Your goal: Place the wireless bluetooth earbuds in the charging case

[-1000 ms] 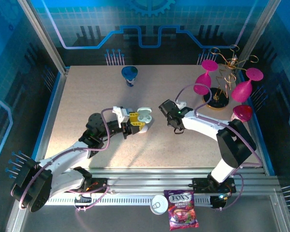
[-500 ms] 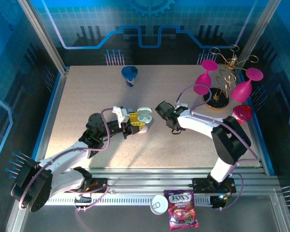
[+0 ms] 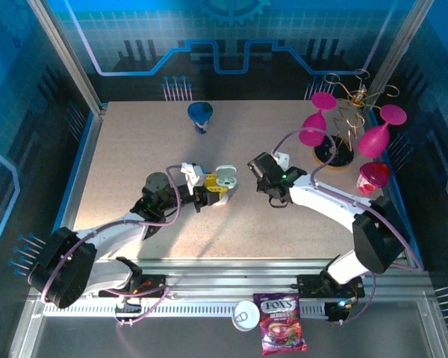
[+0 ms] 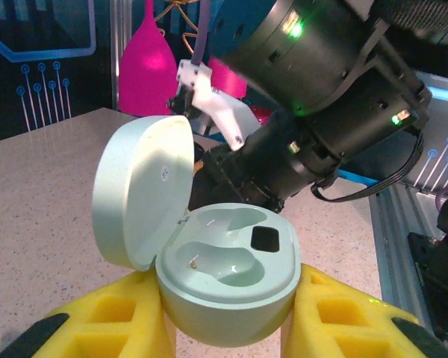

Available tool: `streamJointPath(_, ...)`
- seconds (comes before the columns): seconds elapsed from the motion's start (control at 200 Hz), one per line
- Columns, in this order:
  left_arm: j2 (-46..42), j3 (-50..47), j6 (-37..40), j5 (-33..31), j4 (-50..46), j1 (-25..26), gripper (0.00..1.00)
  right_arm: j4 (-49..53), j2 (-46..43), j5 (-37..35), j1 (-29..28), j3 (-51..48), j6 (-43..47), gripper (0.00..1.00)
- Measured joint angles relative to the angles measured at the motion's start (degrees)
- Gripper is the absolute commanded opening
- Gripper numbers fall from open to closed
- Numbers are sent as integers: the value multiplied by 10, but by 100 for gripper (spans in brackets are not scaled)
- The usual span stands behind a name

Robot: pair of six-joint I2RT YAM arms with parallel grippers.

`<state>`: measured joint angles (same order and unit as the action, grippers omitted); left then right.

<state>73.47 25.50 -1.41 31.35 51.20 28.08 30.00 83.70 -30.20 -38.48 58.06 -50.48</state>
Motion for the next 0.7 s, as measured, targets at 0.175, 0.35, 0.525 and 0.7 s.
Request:
streamJointPath(0.175,82,5,1,-62,58,7,30,-6,-84,24,-1,-6,18,10)
streamJointPath(0.35,148,26,4,-101,104,24,30,-18,-110,50,-9,-3,34,10)
streamJointPath(0.525,177,51,10,-125,125,42,30,-42,-110,83,-29,5,52,10)
streamJointPath(0.7,187,59,18,-140,136,59,30,-71,-106,113,-40,18,71,11)
